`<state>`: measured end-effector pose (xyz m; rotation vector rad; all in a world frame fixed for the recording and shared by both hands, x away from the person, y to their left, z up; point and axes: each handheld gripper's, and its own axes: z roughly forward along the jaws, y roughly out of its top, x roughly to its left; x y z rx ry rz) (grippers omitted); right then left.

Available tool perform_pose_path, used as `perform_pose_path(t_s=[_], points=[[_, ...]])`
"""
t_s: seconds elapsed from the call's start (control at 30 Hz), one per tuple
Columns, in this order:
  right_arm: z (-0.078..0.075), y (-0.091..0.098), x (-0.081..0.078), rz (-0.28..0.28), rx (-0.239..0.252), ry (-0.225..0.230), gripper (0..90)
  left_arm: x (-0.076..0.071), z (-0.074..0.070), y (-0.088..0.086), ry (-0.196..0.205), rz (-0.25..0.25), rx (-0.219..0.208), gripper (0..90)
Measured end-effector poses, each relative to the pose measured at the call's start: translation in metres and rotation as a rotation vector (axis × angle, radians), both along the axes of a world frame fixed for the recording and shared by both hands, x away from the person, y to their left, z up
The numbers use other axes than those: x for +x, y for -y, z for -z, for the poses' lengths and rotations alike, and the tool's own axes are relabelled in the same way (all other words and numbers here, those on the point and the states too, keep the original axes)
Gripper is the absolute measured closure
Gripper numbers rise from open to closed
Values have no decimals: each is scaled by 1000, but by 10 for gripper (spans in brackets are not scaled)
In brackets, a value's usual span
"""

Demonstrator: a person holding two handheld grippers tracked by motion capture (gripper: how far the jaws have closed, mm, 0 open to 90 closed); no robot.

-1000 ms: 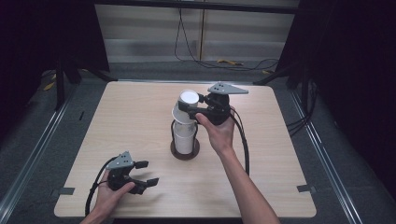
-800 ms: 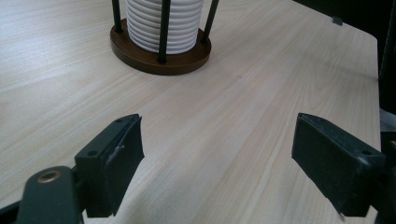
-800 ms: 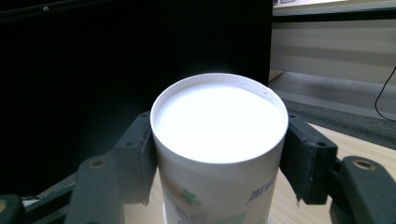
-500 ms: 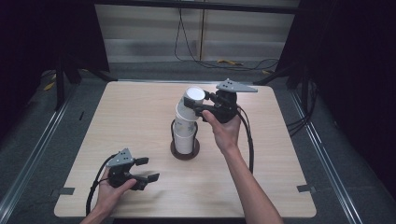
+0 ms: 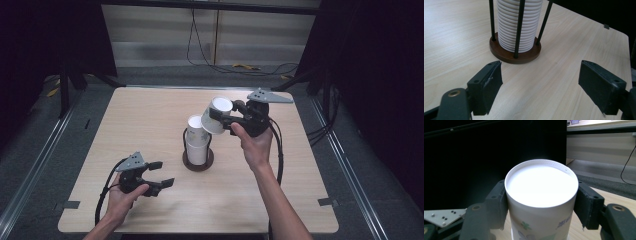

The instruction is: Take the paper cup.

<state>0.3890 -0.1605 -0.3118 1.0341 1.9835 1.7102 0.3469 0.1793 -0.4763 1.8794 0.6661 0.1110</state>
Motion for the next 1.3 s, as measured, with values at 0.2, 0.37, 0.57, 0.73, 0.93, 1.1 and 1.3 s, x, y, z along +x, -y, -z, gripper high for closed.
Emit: perform_pose_path(t_s=[0.2,0.37,0.57,0.73,0.93,1.1,1.3], points=[[9,10,-11,-4,8,-21,359,2,-1,4,-9,8,14,189],[25,19,-19,-2,17,-44,360,3,-5,5,1,11,10,188],[40,22,-27,-16,16,-68,361,3,-15,12,31,34,-15,188],[56,23,-34,-35,3,-99,361,4,-23,27,43,77,-40,180],[67,23,-39,-55,-38,-124,361,2,-29,44,60,138,-30,158],[75,19,-43,-81,-39,-130,361,3,-31,52,68,133,-18,158],[92,11,-46,-108,-65,-161,361,2,-26,49,51,136,-11,164]])
